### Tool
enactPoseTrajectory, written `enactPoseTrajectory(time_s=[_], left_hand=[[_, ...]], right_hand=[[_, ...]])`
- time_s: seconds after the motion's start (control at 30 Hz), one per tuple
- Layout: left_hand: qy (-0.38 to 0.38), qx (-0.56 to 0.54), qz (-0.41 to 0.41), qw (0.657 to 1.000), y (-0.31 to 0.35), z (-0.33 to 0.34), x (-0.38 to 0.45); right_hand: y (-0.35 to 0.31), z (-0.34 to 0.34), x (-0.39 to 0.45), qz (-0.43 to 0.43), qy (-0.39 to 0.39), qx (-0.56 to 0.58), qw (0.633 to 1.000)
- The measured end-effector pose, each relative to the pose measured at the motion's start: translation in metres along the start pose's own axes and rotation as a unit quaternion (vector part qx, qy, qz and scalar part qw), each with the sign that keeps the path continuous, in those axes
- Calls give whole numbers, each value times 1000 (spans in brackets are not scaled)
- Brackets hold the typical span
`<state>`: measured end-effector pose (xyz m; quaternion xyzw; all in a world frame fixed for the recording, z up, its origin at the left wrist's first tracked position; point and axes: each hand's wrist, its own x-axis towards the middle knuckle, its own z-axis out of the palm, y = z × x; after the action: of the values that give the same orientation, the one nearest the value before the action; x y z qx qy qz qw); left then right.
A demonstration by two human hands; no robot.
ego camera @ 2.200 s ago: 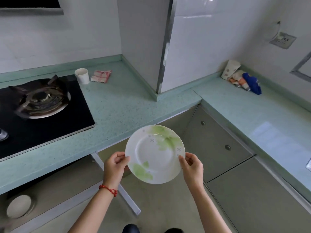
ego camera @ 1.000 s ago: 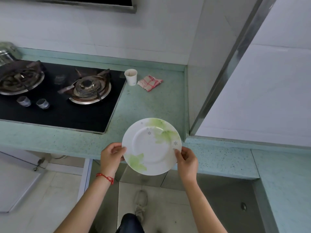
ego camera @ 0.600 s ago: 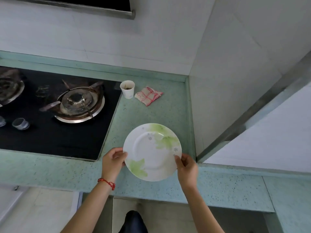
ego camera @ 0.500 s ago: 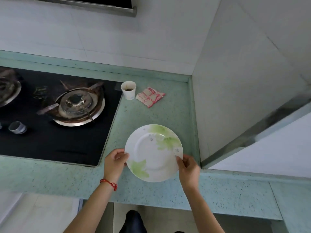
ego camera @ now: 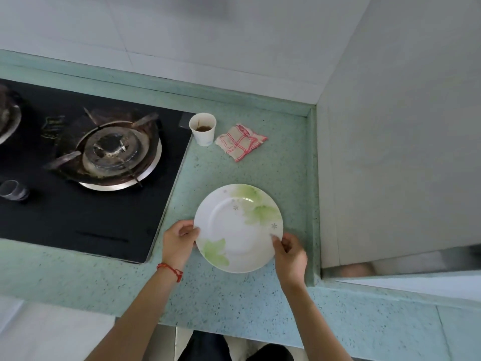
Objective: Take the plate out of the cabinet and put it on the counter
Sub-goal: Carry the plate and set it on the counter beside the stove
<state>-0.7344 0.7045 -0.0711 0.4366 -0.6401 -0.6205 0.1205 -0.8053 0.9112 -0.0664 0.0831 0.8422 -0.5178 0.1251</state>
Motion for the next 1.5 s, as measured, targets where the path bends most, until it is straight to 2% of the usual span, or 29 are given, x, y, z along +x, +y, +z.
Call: enactPoseTrajectory(time_s=[0.6,0.73,0.93,1.5], left_hand=[[-7,49,-18,999,-3,8,11],[-1,119,15,993,-1,8,13],[-5,162,61,985,7,9,17],[-13,122,45,991,7,13,44]], right_hand=[[3,5,14,39,-6,-28,999],[0,7,16,52,-7,-39,998],[-7,12,21,49,-7,-75,996],[-24,21,46,54,-18,-86,995]])
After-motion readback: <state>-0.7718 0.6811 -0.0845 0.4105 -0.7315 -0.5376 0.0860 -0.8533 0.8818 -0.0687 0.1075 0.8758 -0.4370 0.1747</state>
